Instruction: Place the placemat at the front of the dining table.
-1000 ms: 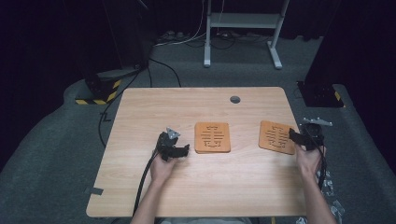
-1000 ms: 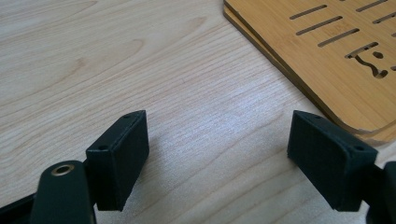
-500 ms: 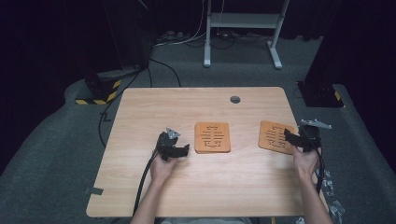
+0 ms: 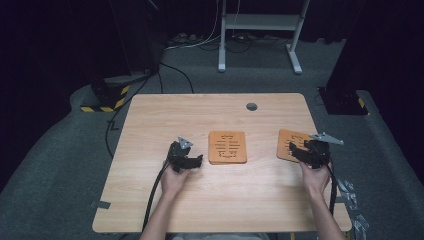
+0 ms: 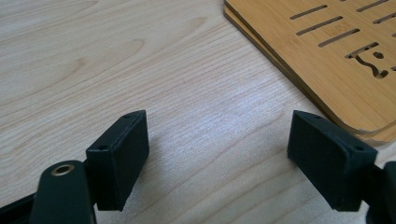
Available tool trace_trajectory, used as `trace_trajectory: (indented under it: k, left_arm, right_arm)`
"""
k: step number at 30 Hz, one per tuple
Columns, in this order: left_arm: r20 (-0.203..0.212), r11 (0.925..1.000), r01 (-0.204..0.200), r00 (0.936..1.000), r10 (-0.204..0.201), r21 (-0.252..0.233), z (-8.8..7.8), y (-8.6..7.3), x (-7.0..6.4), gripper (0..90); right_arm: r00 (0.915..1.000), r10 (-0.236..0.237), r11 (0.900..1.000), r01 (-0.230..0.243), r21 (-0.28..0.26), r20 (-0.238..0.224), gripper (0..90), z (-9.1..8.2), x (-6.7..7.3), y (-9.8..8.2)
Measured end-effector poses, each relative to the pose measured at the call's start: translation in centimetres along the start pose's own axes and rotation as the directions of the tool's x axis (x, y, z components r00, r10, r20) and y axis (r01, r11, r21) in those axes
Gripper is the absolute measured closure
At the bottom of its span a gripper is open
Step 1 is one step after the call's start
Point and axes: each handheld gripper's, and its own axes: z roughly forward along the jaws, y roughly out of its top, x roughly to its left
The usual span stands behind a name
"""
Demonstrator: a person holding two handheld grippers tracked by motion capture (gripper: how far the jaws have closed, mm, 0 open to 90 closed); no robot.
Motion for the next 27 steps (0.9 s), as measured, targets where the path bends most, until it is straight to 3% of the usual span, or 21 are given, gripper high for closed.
trace_trajectory:
  k: [14, 27]
  left_arm:
    - [-0.002, 1.0000, 0.003, 1.0000, -0.003, 0.000, 0.0, 0.0, 0.0, 20.8]
    - [-0.002, 1.0000, 0.003, 1.0000, -0.003, 0.000, 0.0, 0.0, 0.0, 20.8]
  right_arm:
    - [0.9966, -0.028, 1.000, 0.028, -0.002, -0.077, 38.5, 0.0, 3.1, -0.8]
    - [0.9876, -0.064, 0.998, 0.064, -0.011, -0.143, 39.1, 0.5, 5.6, -1.5]
